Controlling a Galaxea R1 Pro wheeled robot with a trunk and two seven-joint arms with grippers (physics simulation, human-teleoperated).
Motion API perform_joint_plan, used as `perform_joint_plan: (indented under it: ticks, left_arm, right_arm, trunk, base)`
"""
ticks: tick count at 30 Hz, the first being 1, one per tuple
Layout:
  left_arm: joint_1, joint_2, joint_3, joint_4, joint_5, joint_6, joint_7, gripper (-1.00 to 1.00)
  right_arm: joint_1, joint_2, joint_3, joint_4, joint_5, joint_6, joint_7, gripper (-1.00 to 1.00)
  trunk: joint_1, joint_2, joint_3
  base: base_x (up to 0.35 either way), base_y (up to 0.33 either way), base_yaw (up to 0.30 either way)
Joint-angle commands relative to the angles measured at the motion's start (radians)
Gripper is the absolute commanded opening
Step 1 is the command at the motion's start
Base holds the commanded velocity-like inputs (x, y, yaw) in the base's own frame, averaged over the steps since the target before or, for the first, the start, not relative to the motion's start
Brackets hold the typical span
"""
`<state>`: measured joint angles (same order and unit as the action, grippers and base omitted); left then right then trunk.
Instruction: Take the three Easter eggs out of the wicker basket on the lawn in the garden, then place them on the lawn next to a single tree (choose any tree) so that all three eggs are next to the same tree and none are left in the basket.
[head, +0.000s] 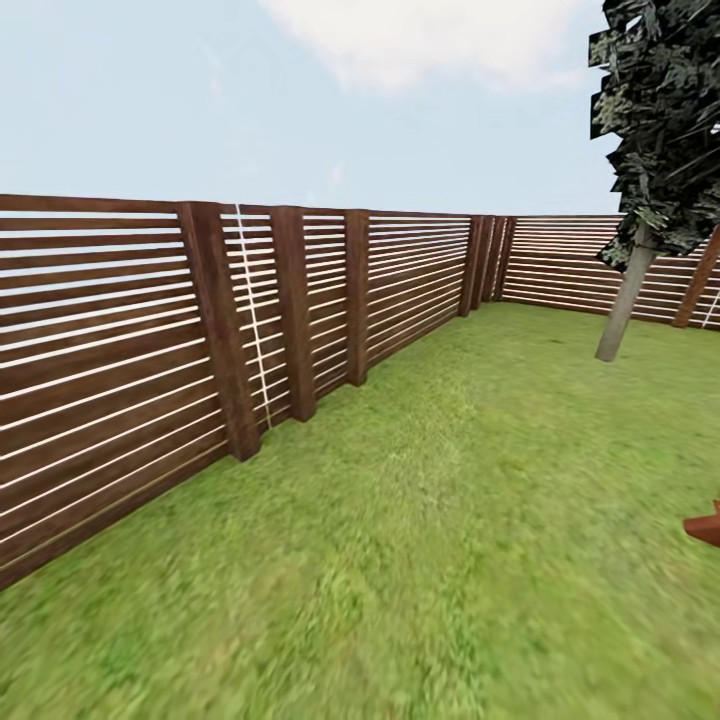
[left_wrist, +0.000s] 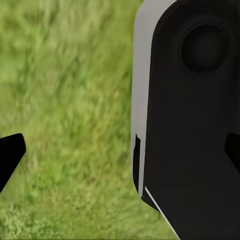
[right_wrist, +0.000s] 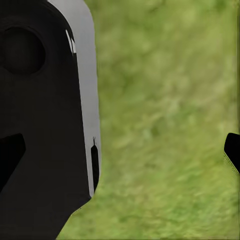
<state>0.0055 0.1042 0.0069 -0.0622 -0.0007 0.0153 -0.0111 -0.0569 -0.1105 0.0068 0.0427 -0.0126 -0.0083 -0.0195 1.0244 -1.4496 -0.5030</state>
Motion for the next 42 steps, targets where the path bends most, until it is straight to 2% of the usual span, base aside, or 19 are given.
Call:
perform_joint_plan:
  ticks: [1,28,42]
  left_arm:
    - [0.001,0.0,0.001,-0.002,0.0,0.002,-0.001,1.0]
    - [0.001,0.0,0.001,-0.002,-0.001,0.002,-0.001,1.0]
    - [0.001,0.0,0.001,-0.002,0.002,0.002,-0.001,1.0]
  right_arm:
    - [-0.001,0.0,0.001,0.002,-0.001,-0.001,-0.002,1.0]
    - [-0.001,0.001,0.002,0.003,-0.001,-0.002,-0.002,1.0]
    - [-0.001,0.0,0.002,0.003,-0.001,-0.002,-0.002,1.0]
  trunk:
    - [0.001,0.0,-0.001]
    - [0.001,0.0,0.007]
    - [0.001,0.0,0.007]
  base:
    - [0.334,0.0,0.0]
    - [0.334,0.0,-0.002]
    - [0.334,0.0,-0.259]
